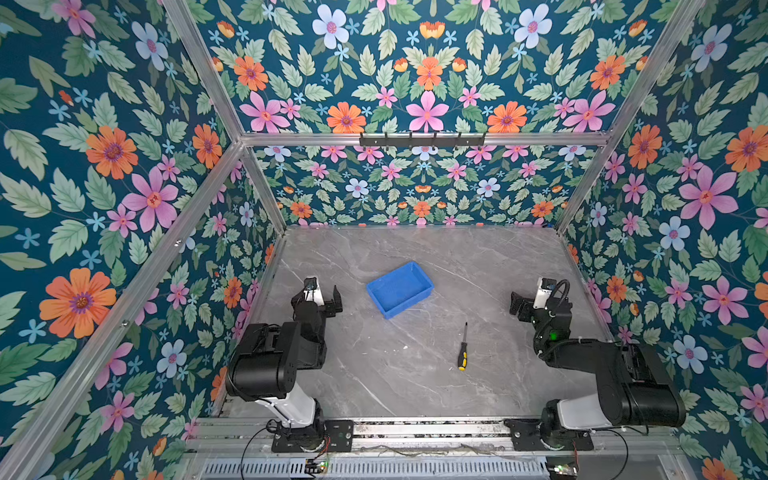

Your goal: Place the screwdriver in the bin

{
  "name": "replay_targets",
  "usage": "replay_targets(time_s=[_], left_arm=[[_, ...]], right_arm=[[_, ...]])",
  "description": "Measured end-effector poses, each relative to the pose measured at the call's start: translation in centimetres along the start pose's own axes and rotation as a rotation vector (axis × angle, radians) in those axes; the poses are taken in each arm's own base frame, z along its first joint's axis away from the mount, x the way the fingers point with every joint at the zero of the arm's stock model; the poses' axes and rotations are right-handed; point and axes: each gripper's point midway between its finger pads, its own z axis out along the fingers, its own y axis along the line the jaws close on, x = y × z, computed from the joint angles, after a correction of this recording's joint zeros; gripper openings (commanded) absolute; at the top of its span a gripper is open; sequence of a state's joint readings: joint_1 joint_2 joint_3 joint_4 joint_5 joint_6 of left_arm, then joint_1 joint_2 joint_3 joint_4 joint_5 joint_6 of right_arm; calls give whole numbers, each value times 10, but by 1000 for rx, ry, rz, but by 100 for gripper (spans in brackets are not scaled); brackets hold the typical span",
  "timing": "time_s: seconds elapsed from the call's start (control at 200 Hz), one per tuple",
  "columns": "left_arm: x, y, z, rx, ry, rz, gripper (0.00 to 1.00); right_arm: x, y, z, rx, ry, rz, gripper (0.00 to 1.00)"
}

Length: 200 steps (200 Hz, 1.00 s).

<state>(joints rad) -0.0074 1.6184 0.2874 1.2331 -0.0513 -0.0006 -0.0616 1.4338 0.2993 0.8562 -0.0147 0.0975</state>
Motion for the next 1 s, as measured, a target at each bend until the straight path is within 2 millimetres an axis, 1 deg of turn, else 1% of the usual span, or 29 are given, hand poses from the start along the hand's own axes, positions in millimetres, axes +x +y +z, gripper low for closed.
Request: replay_targets(time_s=[0.815, 0.91, 1.0], left_arm=[[0, 0, 0, 0, 0, 0, 100], [3, -3, -4, 17, 2, 6, 100], [2, -8, -14, 36, -11, 13, 100]], right_arm=[[0, 0, 0, 0, 0, 0, 99], [0, 0, 0, 0, 0, 0, 99], [-3, 1, 0, 0, 6, 0, 99]])
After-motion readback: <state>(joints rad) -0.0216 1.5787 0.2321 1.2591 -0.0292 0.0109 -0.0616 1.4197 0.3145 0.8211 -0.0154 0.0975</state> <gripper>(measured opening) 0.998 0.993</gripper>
